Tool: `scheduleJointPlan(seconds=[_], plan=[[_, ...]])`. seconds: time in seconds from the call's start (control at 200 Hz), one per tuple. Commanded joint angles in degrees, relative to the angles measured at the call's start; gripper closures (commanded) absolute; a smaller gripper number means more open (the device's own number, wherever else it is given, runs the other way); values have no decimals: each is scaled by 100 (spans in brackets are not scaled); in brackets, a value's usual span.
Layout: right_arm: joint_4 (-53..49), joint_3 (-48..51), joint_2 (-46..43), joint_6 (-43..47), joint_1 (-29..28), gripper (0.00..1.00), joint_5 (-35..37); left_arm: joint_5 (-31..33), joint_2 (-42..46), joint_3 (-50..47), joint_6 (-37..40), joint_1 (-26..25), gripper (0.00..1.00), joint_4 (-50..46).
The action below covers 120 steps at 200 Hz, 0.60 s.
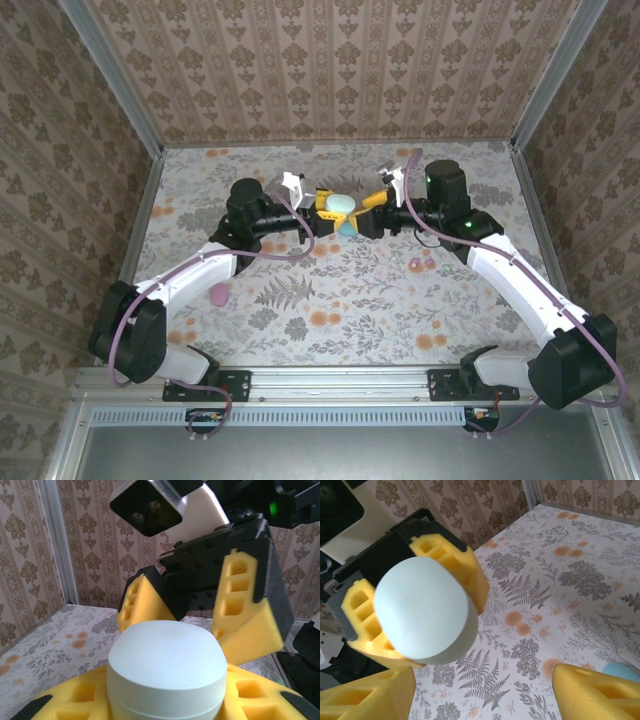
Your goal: Insert the wireless bluetooth earbuds into the charging case
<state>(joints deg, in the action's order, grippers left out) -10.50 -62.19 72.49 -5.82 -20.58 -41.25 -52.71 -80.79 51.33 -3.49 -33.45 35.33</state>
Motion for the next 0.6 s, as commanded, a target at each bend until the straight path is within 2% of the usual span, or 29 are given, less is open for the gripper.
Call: scheduleJointPlan(seconds=[0.0, 0.26, 0.595], plan=[[235, -265, 92, -372, -18, 26, 127, -286, 12, 268, 22, -56, 75, -91], [497, -574, 430, -1260, 189, 27, -473, -346, 108, 269, 301, -74, 76, -483], [817, -581, 461, -1615, 289, 27, -778, -313, 196, 212, 426, -65, 76, -611]])
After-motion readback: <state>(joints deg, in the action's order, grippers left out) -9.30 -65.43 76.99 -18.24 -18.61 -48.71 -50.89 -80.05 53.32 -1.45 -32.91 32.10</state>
